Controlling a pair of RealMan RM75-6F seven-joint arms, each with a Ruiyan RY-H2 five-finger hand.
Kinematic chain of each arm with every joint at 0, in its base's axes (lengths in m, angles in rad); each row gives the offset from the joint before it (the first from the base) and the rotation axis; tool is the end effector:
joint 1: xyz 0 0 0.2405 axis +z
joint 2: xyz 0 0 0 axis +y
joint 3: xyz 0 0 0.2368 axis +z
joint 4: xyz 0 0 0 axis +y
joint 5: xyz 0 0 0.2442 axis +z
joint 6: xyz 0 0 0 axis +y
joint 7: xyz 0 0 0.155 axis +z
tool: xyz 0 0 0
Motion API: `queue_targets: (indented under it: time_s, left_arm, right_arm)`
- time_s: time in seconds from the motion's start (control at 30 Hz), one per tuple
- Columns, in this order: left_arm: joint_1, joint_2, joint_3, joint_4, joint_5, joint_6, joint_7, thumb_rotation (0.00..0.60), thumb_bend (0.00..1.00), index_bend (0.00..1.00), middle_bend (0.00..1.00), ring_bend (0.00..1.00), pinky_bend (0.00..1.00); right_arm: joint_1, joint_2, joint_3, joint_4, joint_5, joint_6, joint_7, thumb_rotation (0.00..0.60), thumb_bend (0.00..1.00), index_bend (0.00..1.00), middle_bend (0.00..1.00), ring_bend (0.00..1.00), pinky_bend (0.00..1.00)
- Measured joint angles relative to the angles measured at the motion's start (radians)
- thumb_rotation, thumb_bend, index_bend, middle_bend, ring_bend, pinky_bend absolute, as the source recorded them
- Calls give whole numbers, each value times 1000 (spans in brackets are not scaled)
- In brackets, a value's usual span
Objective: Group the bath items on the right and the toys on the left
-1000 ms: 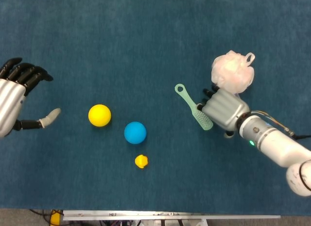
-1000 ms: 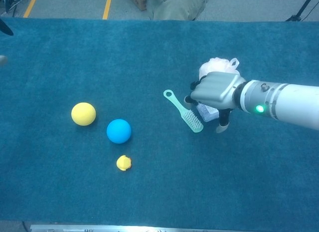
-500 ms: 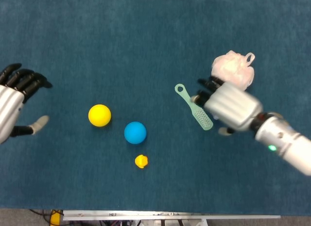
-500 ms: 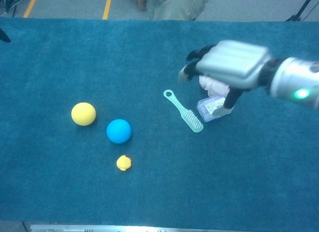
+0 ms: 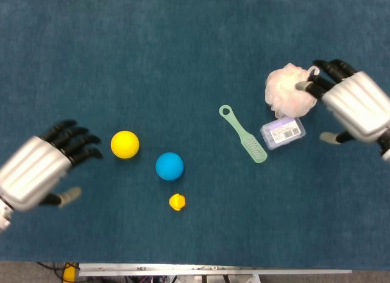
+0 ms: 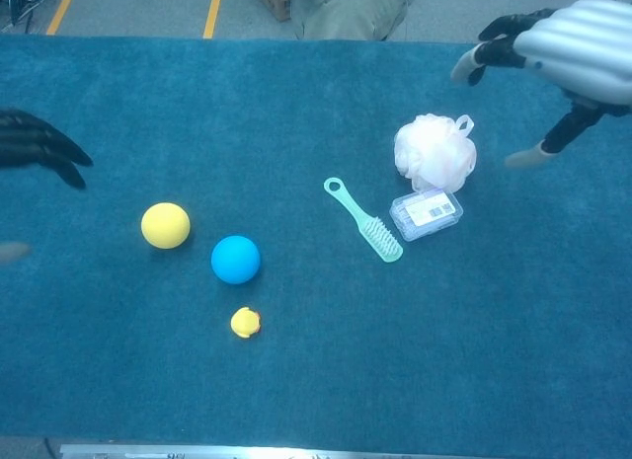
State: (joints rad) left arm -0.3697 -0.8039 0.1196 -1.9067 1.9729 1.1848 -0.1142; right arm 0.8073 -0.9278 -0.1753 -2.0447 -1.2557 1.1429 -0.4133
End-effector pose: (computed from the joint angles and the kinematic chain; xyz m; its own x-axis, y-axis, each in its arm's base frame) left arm -0.2023 0.1849 0.0965 0.5371 0.3188 0.7809 0.7472 -0.6095 -0.2651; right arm -0.1463 -0.2695 0.0706 0.6905 -0.1877 0.6985 -0.6777 -0.5054 0.5341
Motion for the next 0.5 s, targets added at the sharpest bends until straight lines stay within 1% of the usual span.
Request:
queue_targets:
  time_s: [0.07,0.2,0.3,0.5]
  left_arm:
    - [-13,-10,14,-6,28,-29,14,600,239,271,145,85,94]
    - [-38,-41,27,-25,47,-86,58,600,239,271,107,46,87]
    - [-53,-80,29,-31,56,-119,102,600,240,271,80,18,78]
    - [-83,-170,18,-22,69,-172,204,600,240,271,37,0,53]
  right_arm:
    - [-18,9,9,9,-9,-1,15,533,0,248,314,96,165]
    - [-45,17,25,22,-27,-8,31,532,0,249,314,96,165]
    - [-64,21,35,29,-39,-14,40,533,0,249,314,96,165]
    - [-100,29,55,47,-49,-29,56,533,0,250,314,96,165]
